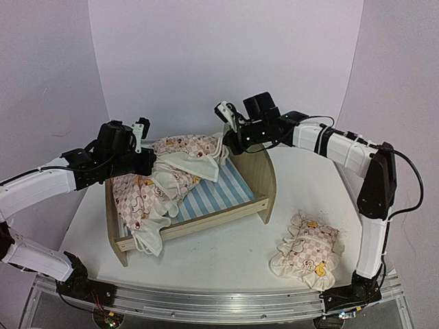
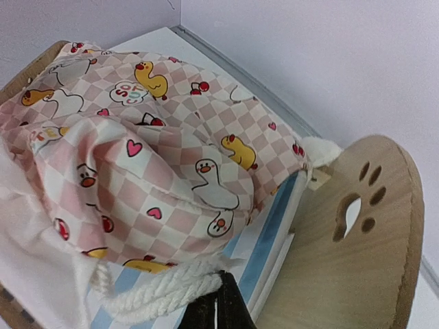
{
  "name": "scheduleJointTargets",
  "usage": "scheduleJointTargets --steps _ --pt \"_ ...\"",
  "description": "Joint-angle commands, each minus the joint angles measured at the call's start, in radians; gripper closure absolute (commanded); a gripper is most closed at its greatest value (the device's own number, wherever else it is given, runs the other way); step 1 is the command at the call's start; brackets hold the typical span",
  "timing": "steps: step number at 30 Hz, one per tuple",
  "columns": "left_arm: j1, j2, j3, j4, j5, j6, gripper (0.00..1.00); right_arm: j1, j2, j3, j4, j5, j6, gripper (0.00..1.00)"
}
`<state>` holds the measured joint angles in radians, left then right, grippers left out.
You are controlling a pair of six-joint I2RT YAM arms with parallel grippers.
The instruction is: Set up the pet bed
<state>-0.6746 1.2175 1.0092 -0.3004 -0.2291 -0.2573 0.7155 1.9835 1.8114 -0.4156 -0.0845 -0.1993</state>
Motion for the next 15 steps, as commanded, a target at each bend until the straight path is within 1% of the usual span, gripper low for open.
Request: scheduleJointTargets --steps 1,3,5,7,10,13,15 --pt "0.006 0.018 0.036 0.069 0.109 0.027 1.0 -0.002 -0.037 0.121 -0.279 0.01 0.164 1.0" --pt "0.006 0.028 0.039 0.079 0.151 0.035 1.0 0.001 -0.032 0.165 -0.384 -0.015 0.228 1.0" --pt "0.006 0.037 0.042 0.086 0.189 0.044 1.0 0.005 -0.062 0.139 -0.426 -0.045 0.271 1.0" --pt "0.006 0.041 0.042 0.094 0.239 0.06 1.0 0.01 -0.111 0.08 -0.439 -0.076 0.301 1.0" --pt "0.005 0.045 0.042 0.104 0.364 0.098 1.0 0.023 -0.198 -0.017 -0.46 -0.115 0.327 1.0" --pt "0.005 0.045 0.036 0.113 0.455 0.131 1.0 0.032 -0.277 -0.105 -0.473 -0.219 0.353 1.0" --pt "0.005 0.044 0.033 0.118 0.5 0.143 1.0 0.039 -0.324 -0.158 -0.498 -0.255 0.37 1.0"
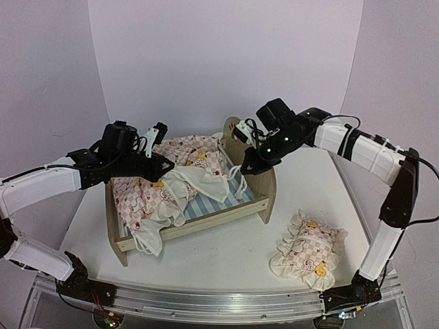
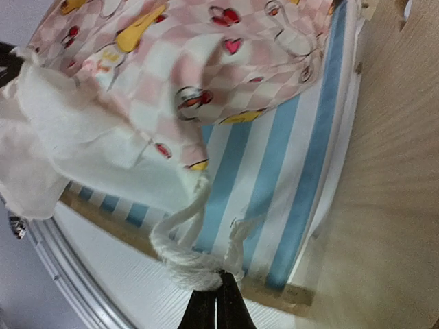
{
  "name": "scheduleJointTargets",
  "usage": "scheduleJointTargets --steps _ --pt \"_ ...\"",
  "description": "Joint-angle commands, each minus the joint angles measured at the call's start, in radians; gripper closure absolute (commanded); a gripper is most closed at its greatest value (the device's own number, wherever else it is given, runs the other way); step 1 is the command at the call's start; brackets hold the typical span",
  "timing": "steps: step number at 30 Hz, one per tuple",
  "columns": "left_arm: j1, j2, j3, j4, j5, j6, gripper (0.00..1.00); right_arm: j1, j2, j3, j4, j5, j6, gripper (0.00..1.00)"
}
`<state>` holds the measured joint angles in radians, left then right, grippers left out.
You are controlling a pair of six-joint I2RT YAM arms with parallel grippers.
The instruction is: Set up the pet bed
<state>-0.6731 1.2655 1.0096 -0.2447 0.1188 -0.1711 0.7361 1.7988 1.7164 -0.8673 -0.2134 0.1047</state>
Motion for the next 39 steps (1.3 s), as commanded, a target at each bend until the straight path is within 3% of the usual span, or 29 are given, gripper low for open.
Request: scheduleJointTargets --steps 1,10,15,19,20,23,29,32,39 --pt "0.003 -0.006 0.029 0.068 0.161 0.058 1.0 0.019 -0.164 -0.084 -0.056 -0.142 0.074 1.0" --pt "0.002 0.024 0.031 0.108 0.314 0.071 1.0 0.02 -0.336 -0.278 -0.128 -0.286 0.102 1.0" --pt "0.003 0.048 0.027 0.119 0.365 0.075 1.0 0.034 -0.47 -0.568 0.118 -0.676 0.106 0.77" --pt "0.002 0.04 0.019 0.118 0.328 0.076 1.0 0.041 -0.584 -0.597 0.154 -0.104 0.082 0.72" --pt "0.002 0.036 0.016 0.119 0.318 0.075 1.0 0.041 -0.618 -0.651 0.26 -0.046 0.077 0.71" --pt "0.002 0.032 0.016 0.117 0.292 0.07 1.0 0.045 -0.676 -0.808 0.546 -0.022 0.105 0.7" --pt "0.003 0.019 0.013 0.11 0.206 0.061 1.0 0.153 -0.618 -0.999 0.967 0.096 0.122 0.71" --pt "0.003 -0.002 0.011 0.095 0.098 0.048 1.0 0.17 -0.551 -0.999 1.022 0.194 0.116 0.71" --pt "0.004 -0.041 0.006 0.084 0.022 0.059 1.0 0.201 -0.384 -1.007 1.114 0.132 0.109 0.76"
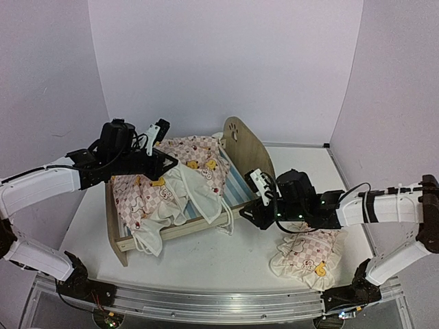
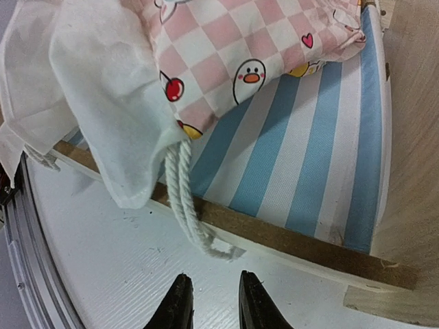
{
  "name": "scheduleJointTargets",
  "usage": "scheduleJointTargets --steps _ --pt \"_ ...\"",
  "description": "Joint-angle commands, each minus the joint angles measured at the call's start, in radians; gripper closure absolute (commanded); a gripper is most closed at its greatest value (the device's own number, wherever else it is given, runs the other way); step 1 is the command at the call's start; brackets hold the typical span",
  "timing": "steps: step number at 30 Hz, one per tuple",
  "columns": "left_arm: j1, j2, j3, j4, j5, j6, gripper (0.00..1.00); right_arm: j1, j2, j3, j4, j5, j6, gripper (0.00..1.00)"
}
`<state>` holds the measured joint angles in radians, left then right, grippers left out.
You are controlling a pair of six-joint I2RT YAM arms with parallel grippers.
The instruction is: Set up the pet bed
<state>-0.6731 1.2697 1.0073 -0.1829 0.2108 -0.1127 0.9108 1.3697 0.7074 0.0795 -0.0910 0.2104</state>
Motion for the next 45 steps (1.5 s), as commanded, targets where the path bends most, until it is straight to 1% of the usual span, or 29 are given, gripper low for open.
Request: scheduleJointTargets --steps 1,4,8,14,16,20,24,28,31,32,33,34,35,38,40,42,44,45 --pt "0.004 -0.047 0.011 0.02 -0.083 0.0 1.0 0.035 0.061 -0.01 0.188 0.015 0.011 0.76" --pt "0.003 -0.052 0.012 0.015 -0.122 0.001 1.0 0.064 0.115 -0.032 0.248 0.016 0.027 0.76" --pt "0.004 -0.052 0.018 0.013 -0.103 0.002 1.0 0.105 0.19 -0.054 0.324 0.051 0.03 0.75" --pt "0.004 -0.056 0.022 0.013 -0.09 0.002 1.0 0.129 0.242 -0.118 0.413 0.198 0.084 0.72" --pt "0.004 -0.057 0.021 0.012 -0.088 0.002 1.0 0.13 0.269 -0.127 0.433 0.226 0.083 0.68" --pt "0.004 -0.053 0.023 0.012 -0.08 0.0 1.0 0.129 0.354 -0.104 0.502 0.213 0.076 0.66" --pt "0.005 -0.049 0.031 0.009 -0.072 0.002 1.0 0.13 0.412 -0.101 0.59 0.27 0.106 0.7" --pt "0.004 -0.052 0.035 0.004 -0.068 0.002 1.0 0.13 0.429 -0.107 0.671 0.271 0.103 0.76" --pt "0.004 -0.052 0.034 0.004 -0.064 0.0 1.0 0.131 0.442 -0.106 0.708 0.269 0.111 0.76" --pt "0.004 -0.052 0.034 0.002 -0.061 0.0 1.0 0.13 0.449 -0.102 0.706 0.277 0.115 0.79" --pt "0.004 -0.052 0.035 0.003 -0.06 0.001 1.0 0.13 0.45 -0.1 0.699 0.286 0.119 0.87" --pt "0.003 -0.051 0.036 0.003 -0.056 0.0 1.0 0.129 0.441 -0.101 0.681 0.295 0.122 0.95" --pt "0.002 -0.052 0.036 0.003 -0.051 0.001 1.0 0.13 0.421 -0.103 0.641 0.306 0.129 1.0" --pt "0.003 -0.056 0.044 0.004 0.013 0.011 1.0 0.132 0.254 -0.103 0.353 0.342 0.155 1.0" --pt "0.004 -0.056 0.047 0.005 0.079 0.021 1.0 0.131 0.116 -0.08 0.081 0.365 0.15 1.0" --pt "0.002 -0.047 0.05 0.012 0.14 0.024 1.0 0.129 -0.021 -0.046 -0.144 0.389 0.136 1.0" --pt "0.001 -0.028 0.057 0.026 0.19 0.014 1.0 0.128 -0.117 0.031 -0.316 0.433 0.126 1.0" --pt "0.0 -0.016 0.06 0.04 0.211 0.004 1.0 0.125 -0.145 0.067 -0.358 0.426 0.109 1.0"
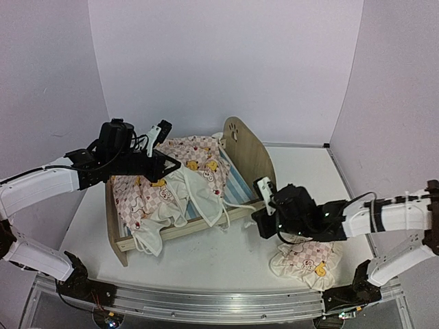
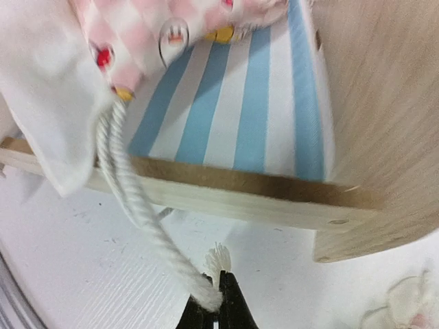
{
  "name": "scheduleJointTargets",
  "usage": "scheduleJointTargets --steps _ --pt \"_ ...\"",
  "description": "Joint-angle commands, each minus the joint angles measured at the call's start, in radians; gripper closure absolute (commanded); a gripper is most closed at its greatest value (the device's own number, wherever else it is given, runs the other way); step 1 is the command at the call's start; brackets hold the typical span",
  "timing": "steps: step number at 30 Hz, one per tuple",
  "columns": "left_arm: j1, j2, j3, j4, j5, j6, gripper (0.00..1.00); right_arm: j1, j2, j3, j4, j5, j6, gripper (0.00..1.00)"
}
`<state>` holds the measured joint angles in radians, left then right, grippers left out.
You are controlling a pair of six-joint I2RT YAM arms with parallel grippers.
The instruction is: Set up the pet bed
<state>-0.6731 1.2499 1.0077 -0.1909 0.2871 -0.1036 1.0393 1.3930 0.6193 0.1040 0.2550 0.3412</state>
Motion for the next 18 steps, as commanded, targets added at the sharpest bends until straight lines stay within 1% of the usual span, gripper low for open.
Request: scheduleJointTargets --steps 1,4,7,9,11,14,18 --pt "0.0 0.017 0.062 0.066 0.154 -0.021 1.0 -0.009 -0.181 0.198 -0.413 0.074 -0.043 1.0" --pt "-0.004 0.039 0.07 0.108 0.162 -0.051 1.0 -0.022 -0.131 0.332 -0.477 0.113 -0.114 1.0" --pt "-0.005 0.042 0.067 0.138 0.077 -0.112 1.0 -0.047 -0.021 0.491 -0.555 0.165 -0.174 1.0" --pt "-0.005 0.048 0.066 0.153 0.046 -0.152 1.0 -0.06 0.064 0.602 -0.645 0.204 -0.191 1.0" --pt "-0.008 0.054 0.061 0.174 0.051 -0.177 1.0 -0.061 0.141 0.694 -0.762 0.251 -0.196 1.0" --pt "-0.016 0.057 0.042 0.187 0.049 -0.195 1.0 -0.061 0.216 0.766 -0.875 0.327 -0.179 1.0" --pt "-0.024 0.075 0.024 0.223 0.053 -0.209 1.0 -0.064 0.259 0.771 -0.9 0.387 -0.18 1.0"
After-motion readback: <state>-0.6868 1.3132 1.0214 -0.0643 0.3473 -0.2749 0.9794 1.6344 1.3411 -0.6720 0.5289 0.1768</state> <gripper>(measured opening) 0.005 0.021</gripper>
